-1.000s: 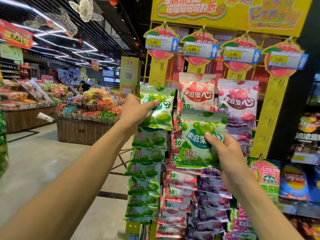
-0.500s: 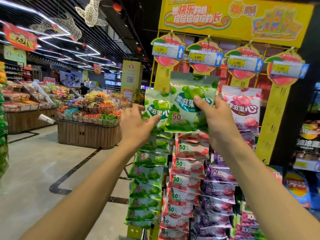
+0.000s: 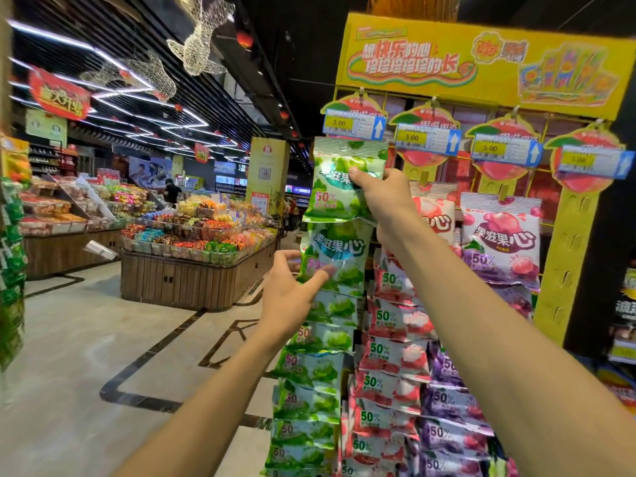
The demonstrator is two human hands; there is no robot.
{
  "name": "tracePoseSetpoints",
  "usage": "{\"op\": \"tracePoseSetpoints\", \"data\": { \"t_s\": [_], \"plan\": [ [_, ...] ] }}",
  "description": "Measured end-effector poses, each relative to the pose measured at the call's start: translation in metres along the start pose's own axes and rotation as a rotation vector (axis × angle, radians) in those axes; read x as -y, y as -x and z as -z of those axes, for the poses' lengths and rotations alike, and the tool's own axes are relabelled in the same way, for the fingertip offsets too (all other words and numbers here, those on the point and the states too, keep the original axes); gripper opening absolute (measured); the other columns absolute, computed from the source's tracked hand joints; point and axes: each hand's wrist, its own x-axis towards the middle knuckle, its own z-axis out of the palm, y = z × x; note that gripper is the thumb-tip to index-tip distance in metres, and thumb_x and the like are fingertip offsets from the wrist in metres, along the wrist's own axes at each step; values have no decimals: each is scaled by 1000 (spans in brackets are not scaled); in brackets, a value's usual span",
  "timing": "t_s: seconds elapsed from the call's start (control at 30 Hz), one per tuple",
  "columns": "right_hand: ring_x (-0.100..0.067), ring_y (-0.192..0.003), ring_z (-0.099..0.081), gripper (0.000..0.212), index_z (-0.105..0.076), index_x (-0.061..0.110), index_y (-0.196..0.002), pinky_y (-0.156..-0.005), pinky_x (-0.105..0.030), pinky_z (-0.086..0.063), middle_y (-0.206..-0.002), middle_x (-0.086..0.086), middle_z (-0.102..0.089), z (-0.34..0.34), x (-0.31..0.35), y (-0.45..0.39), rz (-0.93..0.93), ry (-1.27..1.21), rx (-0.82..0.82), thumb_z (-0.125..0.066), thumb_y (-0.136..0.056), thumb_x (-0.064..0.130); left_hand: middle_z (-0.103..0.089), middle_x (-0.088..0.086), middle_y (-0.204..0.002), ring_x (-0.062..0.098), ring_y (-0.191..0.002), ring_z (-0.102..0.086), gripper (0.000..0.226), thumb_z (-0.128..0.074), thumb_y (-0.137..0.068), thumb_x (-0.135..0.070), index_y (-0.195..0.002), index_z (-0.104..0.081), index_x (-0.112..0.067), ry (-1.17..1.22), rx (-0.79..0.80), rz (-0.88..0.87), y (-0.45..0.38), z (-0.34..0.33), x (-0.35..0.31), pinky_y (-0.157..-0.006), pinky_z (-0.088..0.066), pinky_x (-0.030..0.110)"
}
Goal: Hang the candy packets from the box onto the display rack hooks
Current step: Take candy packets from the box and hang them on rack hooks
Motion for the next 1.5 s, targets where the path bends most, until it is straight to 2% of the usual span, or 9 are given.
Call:
{"op": "tracePoseSetpoints", "data": {
  "t_s": [0.17, 0.37, 0.6, 0.83, 1.03, 1.13, 1.27, 1.37, 1.5],
  "plan": [
    [-32, -104, -67, 83, -59, 11, -121, -88, -52, -58, -113, -9, -68, -3, -27, -49, 3, 70, -45, -74, -56, 60, -55, -8, -118, 2, -103, -53, 55, -76, -86, -52, -124, -44, -28, -9, 5, -8, -1, -1, 6, -84, -50, 29],
    [-32, -122, -54, 75, -35, 6, -140, -97, -48, -52, -135, -13, -53, -7, -2, -9, -25, 171, -108, -74, -87, 43, -57, -5, -119, 4, -101, -56, 57, -77, -83, -55, -122, -45, -29, -48, -16, -18, -4, -2, 9, -88, -56, 41],
    [-33, -109, -58, 56, -35, 16, -114, -89, -52, -53, -118, -10, -53, -7, -18, 9, 80, 334, -142, -76, -85, 42, -55, -7, -115, 0, -94, -56, 60, -76, -80, -59, -120, -44, -28, -34, -5, -11, -8, -3, 10, -84, -61, 45],
    [-14, -80, -49, 51, -35, 14, -115, -57, -30, -42, -94, 4, -43, 0, -6, 6, 169, 252, -185, -72, -90, 38, -55, -13, -111, 9, -103, -57, 61, -75, -79, -64, -119, -43, -30, -31, 21, -3, -9, -2, 13, -88, -58, 48],
    [-9, -80, -44, 52, -35, 13, -119, -67, -32, -37, -94, 7, -40, 4, 5, -5, 193, 260, -201, -74, -90, 34, -50, -19, -106, 15, -105, -54, 55, -76, -84, -52, -119, -42, -27, -14, 45, -20, -9, 1, 11, -87, -51, 35],
    [-18, -101, -48, 50, -40, 20, -128, -63, -24, -36, -115, 2, -46, 4, 8, -7, 198, 272, -155, -73, -91, 30, -50, -18, -107, 15, -108, -53, 55, -77, -85, -51, -120, -43, -27, -6, 51, -19, -11, 1, 13, -91, -51, 36],
    [-24, -117, -48, 34, -52, 25, -118, -78, -35, -43, -116, 3, -49, 4, 7, -7, 176, 314, -139, -72, -91, 33, -50, -18, -107, 14, -107, -53, 57, -75, -84, -56, -120, -43, -28, -17, 57, -11, -13, 1, 15, -91, -52, 37],
    [-22, -108, -55, 33, -54, 24, -116, -78, -38, -53, -102, 10, -49, 4, 3, -4, 164, 329, -134, -72, -89, 33, -48, -21, -106, 13, -106, -54, 57, -73, -83, -58, -120, -42, -28, -19, 56, -12, -13, 1, 14, -90, -53, 39],
    [0, -81, -50, 34, -56, 20, -121, -57, -22, -42, -100, 8, -49, 5, -4, 3, 181, 377, -128, -70, -92, 31, -49, -22, -102, -1, -95, -52, 55, -74, -83, -57, -118, -43, -29, -16, 56, -6, -12, 0, 13, -90, -54, 39]
  ]
}}
